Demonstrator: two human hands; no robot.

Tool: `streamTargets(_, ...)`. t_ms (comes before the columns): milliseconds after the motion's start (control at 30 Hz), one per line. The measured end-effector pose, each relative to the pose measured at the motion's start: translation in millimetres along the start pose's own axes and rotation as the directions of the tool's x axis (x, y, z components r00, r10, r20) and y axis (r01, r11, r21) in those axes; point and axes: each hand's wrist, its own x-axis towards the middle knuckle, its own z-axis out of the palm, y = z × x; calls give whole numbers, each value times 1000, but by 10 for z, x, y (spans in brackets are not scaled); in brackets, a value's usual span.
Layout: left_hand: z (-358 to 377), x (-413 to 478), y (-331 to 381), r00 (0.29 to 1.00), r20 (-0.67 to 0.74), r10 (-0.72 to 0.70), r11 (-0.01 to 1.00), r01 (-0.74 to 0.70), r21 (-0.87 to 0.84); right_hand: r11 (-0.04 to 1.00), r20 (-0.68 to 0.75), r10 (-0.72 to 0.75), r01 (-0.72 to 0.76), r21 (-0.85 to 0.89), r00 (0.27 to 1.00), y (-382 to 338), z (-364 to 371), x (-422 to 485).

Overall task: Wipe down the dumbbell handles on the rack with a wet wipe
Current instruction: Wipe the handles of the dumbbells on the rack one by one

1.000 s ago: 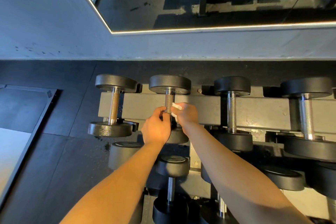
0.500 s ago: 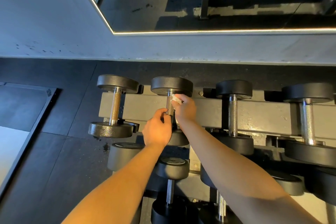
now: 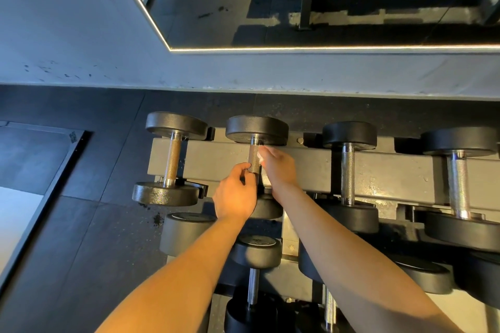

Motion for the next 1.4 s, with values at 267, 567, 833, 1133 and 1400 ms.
streamTargets(267, 5, -6, -1, 1000, -14, -3, 1000, 3, 8, 946, 71, -32, 54, -319, 997, 241, -82, -41)
streamTargets(567, 32, 16, -41, 1000, -25, 19, 1000, -20, -10, 986, -26, 14, -18, -166, 1000, 135, 28, 26)
streamTargets(833, 21, 5, -20, 1000, -21, 23, 1000, -23, -6, 983, -64, 89, -98, -155, 994, 169, 21, 26)
streamTargets(1133, 6, -8, -10, 1000, -19, 23, 1000, -24, -16, 997, -121, 3, -13, -74, 993, 130, -37, -75)
streamTargets(1400, 15, 0, -10, 1000, -19, 11, 1000, -11, -3, 986, -36, -62, 55, -156, 997, 187, 39, -47)
